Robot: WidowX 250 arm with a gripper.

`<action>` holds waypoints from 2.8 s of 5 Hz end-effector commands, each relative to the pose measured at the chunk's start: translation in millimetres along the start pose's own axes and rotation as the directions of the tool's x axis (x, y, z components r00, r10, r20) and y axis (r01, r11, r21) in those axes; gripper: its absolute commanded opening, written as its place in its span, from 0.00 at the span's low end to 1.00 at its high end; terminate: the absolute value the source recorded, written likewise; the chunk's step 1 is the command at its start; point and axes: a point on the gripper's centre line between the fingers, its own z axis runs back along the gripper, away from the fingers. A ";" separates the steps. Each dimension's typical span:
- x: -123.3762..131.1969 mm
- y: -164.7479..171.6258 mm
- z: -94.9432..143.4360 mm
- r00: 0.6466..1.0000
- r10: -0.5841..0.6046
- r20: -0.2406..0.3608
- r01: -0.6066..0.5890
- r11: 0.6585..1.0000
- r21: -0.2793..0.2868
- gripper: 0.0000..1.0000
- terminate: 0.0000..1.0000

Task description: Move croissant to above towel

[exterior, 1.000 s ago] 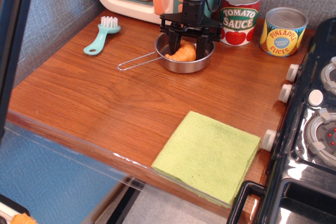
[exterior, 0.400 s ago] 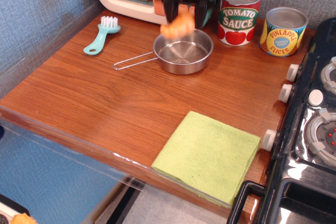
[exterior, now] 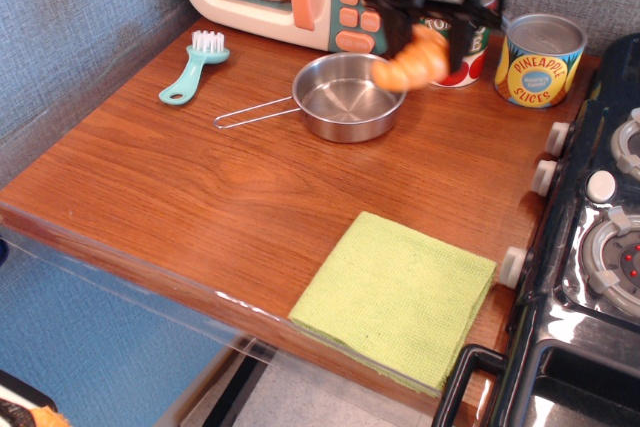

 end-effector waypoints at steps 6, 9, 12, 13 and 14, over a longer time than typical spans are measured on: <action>-23.5 -24.8 -20.4 0.995 -0.091 -0.037 0.093 0.994 0.059 1.00 0.00; -72.3 26.9 67.1 0.999 0.030 0.038 -0.032 0.999 0.034 1.00 0.00; -95.6 54.0 60.4 1.000 -0.003 -0.025 0.006 0.994 0.111 1.00 0.00; -95.6 54.0 60.4 1.000 -0.003 -0.025 0.006 0.994 0.111 1.00 0.00; -95.6 54.0 60.4 1.000 -0.003 -0.025 0.006 0.994 0.111 1.00 1.00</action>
